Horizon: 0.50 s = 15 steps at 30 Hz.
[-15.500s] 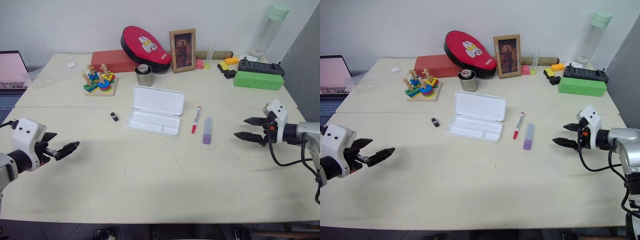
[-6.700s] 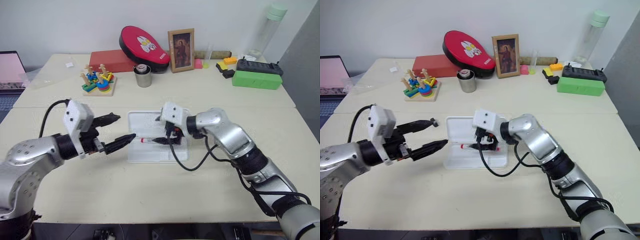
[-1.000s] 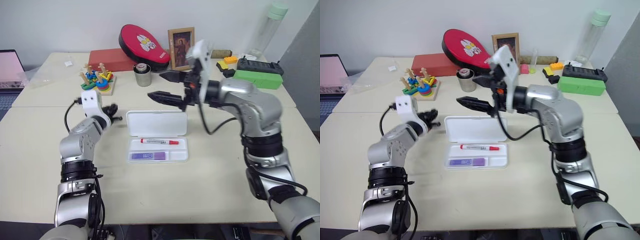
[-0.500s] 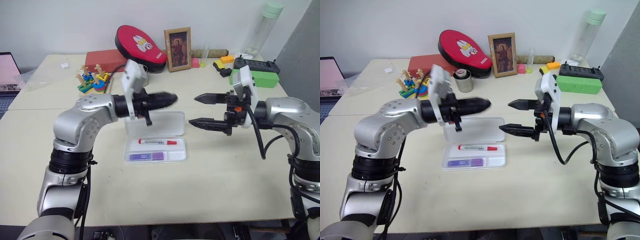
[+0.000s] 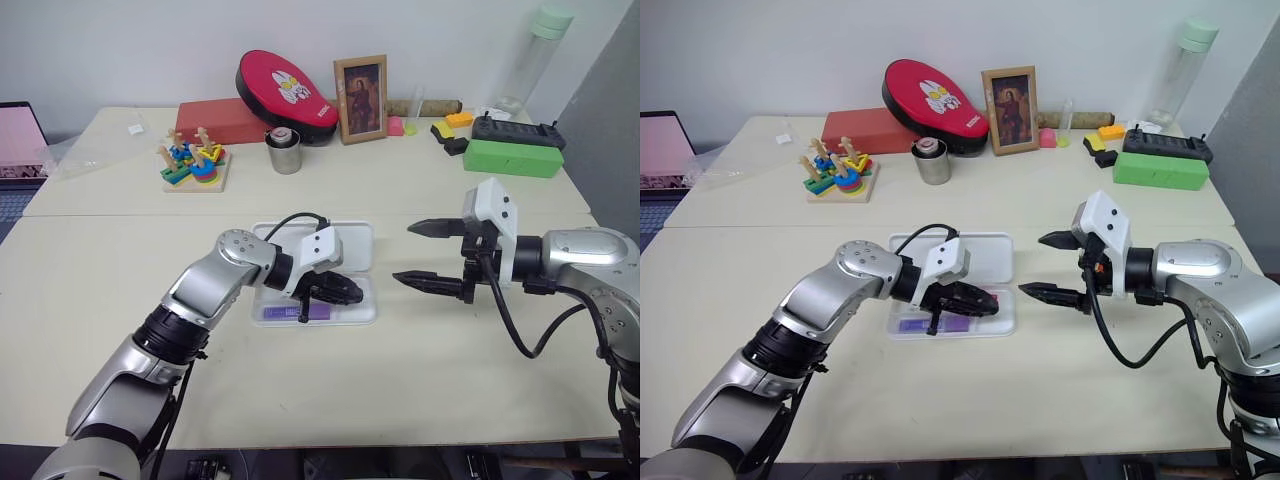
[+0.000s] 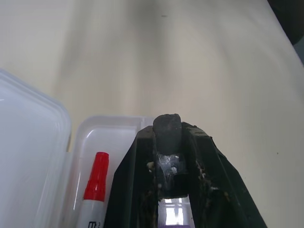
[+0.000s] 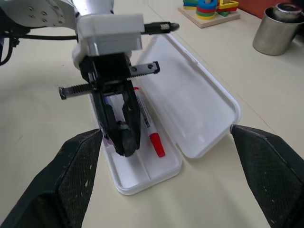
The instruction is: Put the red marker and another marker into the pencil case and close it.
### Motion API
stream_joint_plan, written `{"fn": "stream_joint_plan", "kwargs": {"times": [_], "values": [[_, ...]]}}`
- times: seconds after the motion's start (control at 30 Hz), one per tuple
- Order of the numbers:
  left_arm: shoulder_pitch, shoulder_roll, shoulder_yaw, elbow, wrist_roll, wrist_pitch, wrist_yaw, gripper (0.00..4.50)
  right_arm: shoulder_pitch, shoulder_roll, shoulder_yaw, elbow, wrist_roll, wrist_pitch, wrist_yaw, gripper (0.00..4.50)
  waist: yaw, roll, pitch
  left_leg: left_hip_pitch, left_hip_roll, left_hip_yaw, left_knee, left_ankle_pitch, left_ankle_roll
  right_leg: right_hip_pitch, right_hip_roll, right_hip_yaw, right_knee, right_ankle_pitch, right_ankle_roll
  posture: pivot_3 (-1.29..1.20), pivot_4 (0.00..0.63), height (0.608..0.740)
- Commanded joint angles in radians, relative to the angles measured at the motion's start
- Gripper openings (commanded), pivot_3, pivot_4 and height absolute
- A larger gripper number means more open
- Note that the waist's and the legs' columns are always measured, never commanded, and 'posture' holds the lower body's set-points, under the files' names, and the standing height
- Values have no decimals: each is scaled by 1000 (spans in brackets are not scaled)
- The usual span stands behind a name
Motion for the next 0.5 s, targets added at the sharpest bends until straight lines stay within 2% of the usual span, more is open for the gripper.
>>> {"fn": "stream_joint_plan", "kwargs": {"times": [0.03,0.3,0.5], "values": [[2,-14,1,-5,25,-18,-3,433,3,-15,-23,-35,19,-1,-10,4500,0,0,0,0,0,0,0,0,0,0,0,0,0,0,0,0,150,740],[22,-50,5,-26,23,5,-18,433,2,-23,-16,-34,29,-1,-22,4500,2,0,0,0,0,0,0,0,0,0,0,0,0,0,0,0,150,740],[29,-49,-12,-8,78,-21,-15,433,0,-23,-11,-30,26,-2,-25,4500,2,0,0,0,0,0,0,0,0,0,0,0,0,0,0,0,150,740]]}}
